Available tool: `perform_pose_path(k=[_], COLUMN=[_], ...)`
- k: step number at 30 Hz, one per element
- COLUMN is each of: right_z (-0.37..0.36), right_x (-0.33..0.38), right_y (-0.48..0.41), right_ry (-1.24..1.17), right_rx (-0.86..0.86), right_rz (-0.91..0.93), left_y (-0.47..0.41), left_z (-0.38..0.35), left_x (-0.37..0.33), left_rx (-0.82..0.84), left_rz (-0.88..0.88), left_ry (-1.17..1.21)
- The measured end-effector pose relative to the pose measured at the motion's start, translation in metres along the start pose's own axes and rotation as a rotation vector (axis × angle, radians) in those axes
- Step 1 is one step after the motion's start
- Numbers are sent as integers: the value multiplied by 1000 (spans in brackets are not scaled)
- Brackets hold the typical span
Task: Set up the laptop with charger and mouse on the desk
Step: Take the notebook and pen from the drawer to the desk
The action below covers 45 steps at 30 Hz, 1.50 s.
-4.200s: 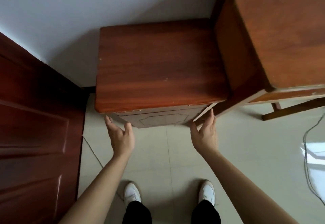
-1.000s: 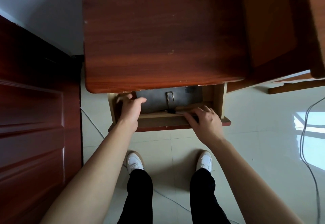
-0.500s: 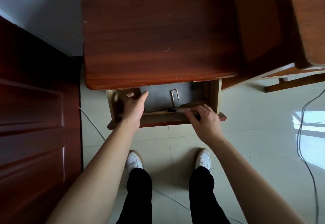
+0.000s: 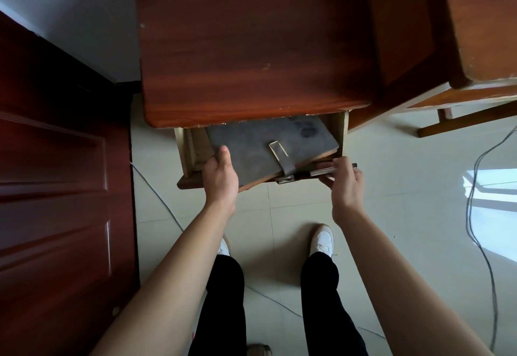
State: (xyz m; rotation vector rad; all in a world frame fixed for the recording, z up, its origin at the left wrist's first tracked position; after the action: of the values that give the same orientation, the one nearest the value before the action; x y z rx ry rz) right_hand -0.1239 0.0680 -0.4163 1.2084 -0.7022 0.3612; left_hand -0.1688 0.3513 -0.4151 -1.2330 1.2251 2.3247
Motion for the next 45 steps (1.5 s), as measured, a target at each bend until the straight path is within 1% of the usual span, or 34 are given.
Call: perform_pose_path(k=[2, 4, 5, 8, 11, 13, 14, 16, 18, 21, 23, 25, 26, 27, 28, 30, 32, 35, 37, 38, 39, 40, 41, 42, 44, 45], right_z=[0, 1, 1, -1, 4, 8, 8, 0, -6, -9, -12, -17, -19, -21, -22, -22, -21, -20, -21, -23, -23, -22, -21, -19, -16, -14], right_x=[-6, -15, -19, -27, -27, -31, -32, -37, -37, -32, -33, -35, -37, -39, -41, -43, -45, -50, -53, -54, -54, -55, -55, -53, -46, -40], right_y=[5, 9, 12, 19, 24, 22, 21, 19, 18, 16, 15, 16, 16, 16, 16, 15, 13, 12, 12, 13, 14, 16, 16, 16, 15, 15], right_ry=[-2, 73, 119, 166, 139, 123, 107, 60, 3, -33, -50, -54, -55, -56, -56, -34, -28, -95, -127, -131, -119, -95, -64, -38, -13, -2], right_rx=[25, 32, 43, 59, 4, -12, 7, 95, 157, 166, 189, 227, 240, 248, 251, 240, 206, 156, 153, 157, 159, 160, 157, 143, 91, 61], right_rz=[-23, -36, -36, -45, -82, -133, -169, -272, -344, -345, -355, -381, -396, -407, -414, -416, -408, -417, -433, -449, -467, -483, -495, -498, -472, -430], left_y=[6, 9, 11, 20, 29, 32, 34, 32, 26, 4, -11, -18, -16, -12, -7, 2, 1, 3, 12, 20, 27, 32, 32, 30, 24, 22], left_z=[25, 51, 63, 87, 99, 102, 101, 96, 86, 61, 40, 21, 15, 12, 13, 23, 34, 45, 50, 49, 43, 35, 28, 23, 23, 24], left_x=[3, 10, 13, 3, -21, -40, -50, -67, -79, -87, -90, -84, -77, -72, -69, -63, -47, -16, 18, 35, 49, 55, 57, 56, 46, 42], left_rx=[-50, -89, -102, -94, -30, 7, 16, -13, -79, -151, -142, -57, -1, 48, 77, 77, 33, -84, -191, -212, -199, -160, -123, -104, -118, -145], left_rz=[-70, -126, -148, -271, -448, -553, -580, -581, -512, -369, -303, -188, -139, -121, -145, -180, -106, 65, 270, 406, 530, 617, 660, 664, 601, 563], left_ry=[-122, -251, -274, -234, -227, -166, -124, -43, 98, 315, 345, 260, 171, 45, -104, -330, -351, -233, -113, 0, 134, 265, 379, 451, 490, 480])
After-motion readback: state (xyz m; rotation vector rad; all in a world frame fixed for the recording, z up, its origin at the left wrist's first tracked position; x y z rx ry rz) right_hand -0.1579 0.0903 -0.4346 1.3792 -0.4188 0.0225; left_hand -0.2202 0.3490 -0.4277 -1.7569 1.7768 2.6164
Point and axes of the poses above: each hand's wrist, its own y-axis away from the middle knuckle, its own z-axis out of the back of the hand, x = y × z, the point moved 9 cm from there along -y, towards the middle knuckle, and after that the axes turned 7 degrees about -z, right-handed, at the moved point
